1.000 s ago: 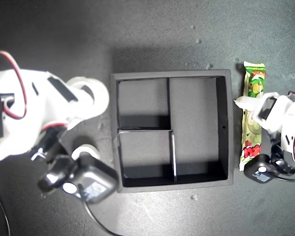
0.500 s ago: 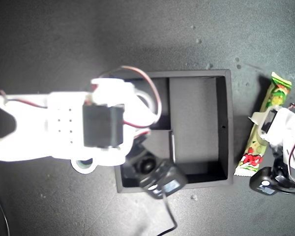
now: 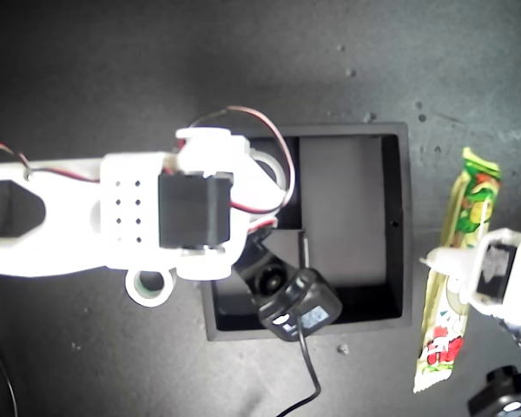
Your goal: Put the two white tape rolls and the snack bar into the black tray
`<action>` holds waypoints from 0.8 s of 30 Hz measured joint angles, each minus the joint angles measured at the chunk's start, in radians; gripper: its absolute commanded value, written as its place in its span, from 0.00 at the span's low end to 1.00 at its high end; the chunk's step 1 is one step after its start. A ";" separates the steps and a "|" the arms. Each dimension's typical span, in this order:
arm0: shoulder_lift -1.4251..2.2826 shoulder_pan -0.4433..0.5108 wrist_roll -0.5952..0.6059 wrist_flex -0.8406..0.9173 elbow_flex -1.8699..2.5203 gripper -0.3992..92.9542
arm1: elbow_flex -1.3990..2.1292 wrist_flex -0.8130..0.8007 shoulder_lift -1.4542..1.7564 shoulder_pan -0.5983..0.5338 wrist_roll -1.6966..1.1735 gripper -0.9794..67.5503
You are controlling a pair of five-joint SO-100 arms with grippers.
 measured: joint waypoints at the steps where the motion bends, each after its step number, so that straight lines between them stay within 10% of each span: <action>1: 0.000 0.003 -0.008 0.000 0.012 0.01 | -0.014 -0.035 -0.015 0.000 -0.028 0.15; 24: 0.281 -0.018 0.057 0.002 0.181 0.18 | -0.433 0.156 -0.408 0.011 -0.058 0.36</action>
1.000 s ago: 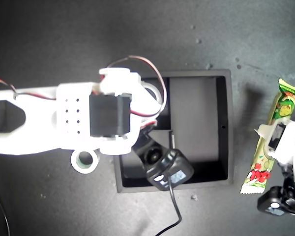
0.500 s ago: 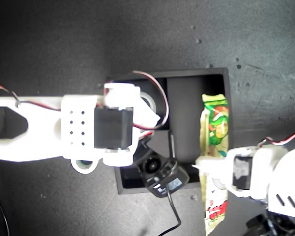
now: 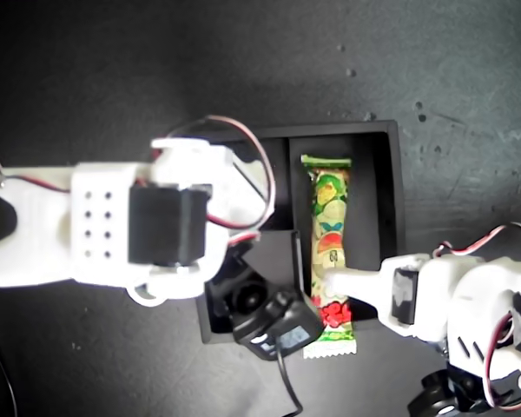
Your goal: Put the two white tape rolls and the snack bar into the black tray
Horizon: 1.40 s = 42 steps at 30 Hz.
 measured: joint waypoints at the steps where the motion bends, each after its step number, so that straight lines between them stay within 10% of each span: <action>1: 0.054 -0.009 0.005 0.000 0.026 0.18 | -0.037 0.044 0.000 0.009 0.000 0.34; 14: 0.739 0.284 -0.344 -0.014 0.704 0.17 | 0.376 0.189 0.563 0.276 0.244 0.01; 21: 0.868 0.509 -0.548 -0.359 1.173 0.18 | 0.910 0.046 0.999 0.282 0.460 0.01; 28: 0.808 0.538 -0.591 -0.680 1.385 0.18 | 1.270 -0.097 1.215 0.215 0.598 0.01; 42: 0.634 0.479 -0.560 -0.773 1.393 0.18 | 1.434 -0.225 1.224 0.137 0.684 0.01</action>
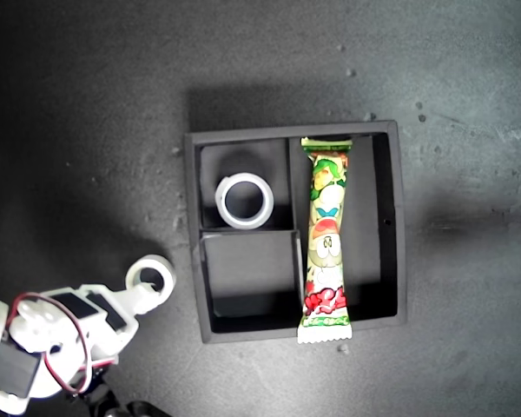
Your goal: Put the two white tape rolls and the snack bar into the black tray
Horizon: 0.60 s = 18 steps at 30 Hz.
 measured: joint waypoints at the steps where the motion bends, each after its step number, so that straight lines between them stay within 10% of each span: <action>1: -0.006 -0.002 0.000 0.000 0.000 0.18 | 0.000 -0.003 0.000 -0.003 0.000 0.01; 18: -0.207 -0.055 -0.040 -0.091 -0.006 0.01 | 0.028 -0.018 0.003 -0.049 0.028 0.01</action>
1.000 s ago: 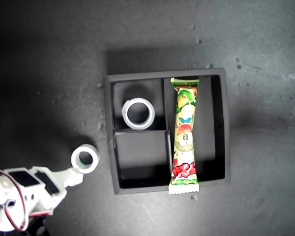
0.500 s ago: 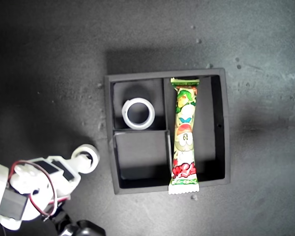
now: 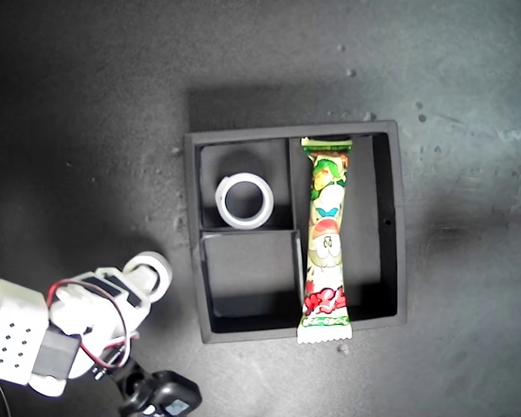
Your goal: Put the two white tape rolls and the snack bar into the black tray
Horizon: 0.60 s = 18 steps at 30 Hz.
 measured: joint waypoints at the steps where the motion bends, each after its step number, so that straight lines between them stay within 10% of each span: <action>1: 0.000 -0.003 -0.006 -0.002 -0.005 0.00 | 0.006 -0.005 0.000 -0.011 0.005 0.01; 18: -0.178 -0.107 0.296 0.831 -1.111 0.00 | 0.118 -0.176 0.000 -0.020 0.008 0.01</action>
